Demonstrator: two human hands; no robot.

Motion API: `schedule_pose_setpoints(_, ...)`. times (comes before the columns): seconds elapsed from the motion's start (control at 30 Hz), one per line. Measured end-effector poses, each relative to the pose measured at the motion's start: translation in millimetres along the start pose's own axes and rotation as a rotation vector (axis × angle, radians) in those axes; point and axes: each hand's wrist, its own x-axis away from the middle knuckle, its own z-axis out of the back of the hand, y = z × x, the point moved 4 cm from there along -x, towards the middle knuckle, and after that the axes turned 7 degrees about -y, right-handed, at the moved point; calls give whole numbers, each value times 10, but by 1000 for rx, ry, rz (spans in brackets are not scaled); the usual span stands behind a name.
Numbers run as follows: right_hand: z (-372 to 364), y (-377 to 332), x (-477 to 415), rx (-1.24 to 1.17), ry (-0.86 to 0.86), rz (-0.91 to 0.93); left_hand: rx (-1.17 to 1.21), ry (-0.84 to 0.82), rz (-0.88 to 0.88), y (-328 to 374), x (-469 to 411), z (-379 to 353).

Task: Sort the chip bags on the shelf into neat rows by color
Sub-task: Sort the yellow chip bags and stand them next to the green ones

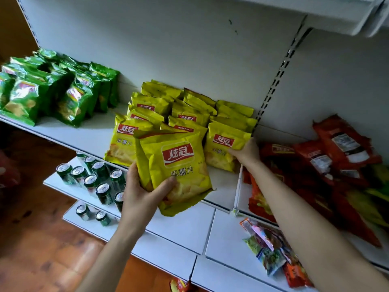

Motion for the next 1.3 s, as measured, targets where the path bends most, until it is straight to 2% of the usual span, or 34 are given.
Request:
schedule_pose_setpoints(0.17,229,-185,188,54,81,58,33,-48,28,-23,-122,8)
schedule_pose_setpoints(0.27,410,-421,467,-83,135,176,60,-57,36,-29,-198,-29)
schedule_pose_setpoints(0.3,425,-490,579,-207,62,199,67,-68,32,-19,-219,-61)
schedule_pose_setpoints(0.37,361,-619,876,-414,-205,231,79,-96,27,-24,-256,-137)
schedule_pose_setpoints(0.43,208,-712,1176,-331,-438,292,85,-106,35,-38,-278,-203)
schedule_pose_setpoints(0.47,144,-714,1268,-257,-470,329,80,-113,30,-36,-281,-231)
schedule_pose_setpoints(0.53,96,-660,1330,-222,-418,374,75,-126,38,-39,-268,-258)
schedule_pose_setpoints(0.57,129,-597,1298,-244,-340,363,85,-130,57,-44,-259,-251)
schedule_pose_setpoints(0.67,395,-334,1113,-286,45,236,135,-99,78,-56,-254,-142)
schedule_pose_setpoints(0.73,483,-188,1030,-216,186,155,116,-77,63,-52,-254,-50)
schedule_pose_setpoints(0.93,-60,-101,866,57,22,40,50,-95,27,-67,-215,100)
schedule_pose_setpoints(1.1,-329,-21,785,203,37,-23,-50,-126,-18,-54,-186,200)
schedule_pose_setpoints(1.3,-235,31,827,101,15,-87,-60,-114,40,-113,-236,210)
